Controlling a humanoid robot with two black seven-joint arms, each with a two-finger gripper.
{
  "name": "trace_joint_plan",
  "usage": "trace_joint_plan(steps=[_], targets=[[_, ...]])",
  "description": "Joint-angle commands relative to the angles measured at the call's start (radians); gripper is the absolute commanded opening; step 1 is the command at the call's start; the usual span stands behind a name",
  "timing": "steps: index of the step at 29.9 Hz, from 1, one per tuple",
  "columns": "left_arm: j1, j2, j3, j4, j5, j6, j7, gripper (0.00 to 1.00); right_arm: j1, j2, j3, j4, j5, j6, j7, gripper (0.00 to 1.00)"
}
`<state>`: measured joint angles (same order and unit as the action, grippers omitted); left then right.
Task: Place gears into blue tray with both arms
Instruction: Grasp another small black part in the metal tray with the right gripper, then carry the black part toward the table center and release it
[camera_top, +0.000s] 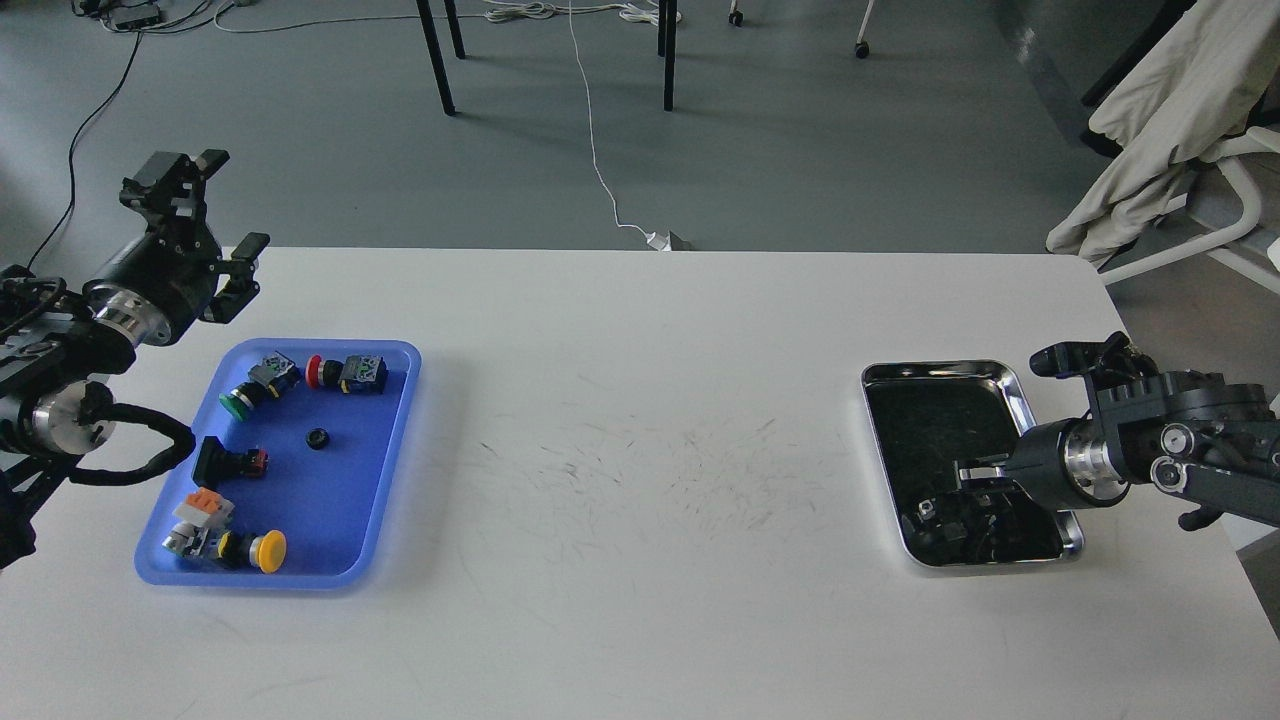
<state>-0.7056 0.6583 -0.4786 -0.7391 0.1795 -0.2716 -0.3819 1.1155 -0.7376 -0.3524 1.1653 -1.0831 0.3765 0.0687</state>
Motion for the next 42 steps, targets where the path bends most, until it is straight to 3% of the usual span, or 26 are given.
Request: trace_joint_plan(steps=[1, 8, 14, 17, 19, 24, 35, 42], targets=[[0.0, 0.001, 0.0, 0.0, 0.0, 0.0, 0.0, 1.0, 0.015, 0.0, 0.001, 0.001, 0.002, 0.002, 0.005, 0.02], [0.0, 0.001, -0.003, 0.0, 0.0, 0.002, 0.0, 0.99, 0.116, -0.02, 0.001, 0.034, 0.043, 0.005, 0.005, 0.02], [-0.002, 0.001, -0.005, 0.0, 0.0, 0.002, 0.001, 0.99, 0.257, -0.014, 0.004, 0.132, 0.242, -0.002, 0.006, 0.02], [-0.002, 0.001, -0.006, 0.0, 0.0, 0.002, 0.001, 0.99, 0.306, 0.023, 0.013, 0.154, 0.337, -0.011, 0.048, 0.02], [-0.002, 0.001, -0.006, 0.0, 0.0, 0.002, 0.001, 0.99, 0.328, 0.082, 0.015, 0.155, 0.393, -0.019, 0.083, 0.02], [-0.002, 0.001, -0.005, 0.0, 0.0, 0.003, 0.001, 0.99, 0.325, 0.286, -0.002, 0.119, 0.439, -0.093, 0.086, 0.02], [-0.003, 0.001, -0.008, -0.002, 0.0, 0.014, 0.003, 0.99, 0.173, 0.738, 0.0, -0.125, 0.554, -0.272, 0.111, 0.02], [-0.002, 0.012, -0.003, -0.002, 0.0, 0.014, 0.001, 0.99, 0.087, 0.738, 0.026, -0.185, 0.558, -0.323, 0.111, 0.02]])
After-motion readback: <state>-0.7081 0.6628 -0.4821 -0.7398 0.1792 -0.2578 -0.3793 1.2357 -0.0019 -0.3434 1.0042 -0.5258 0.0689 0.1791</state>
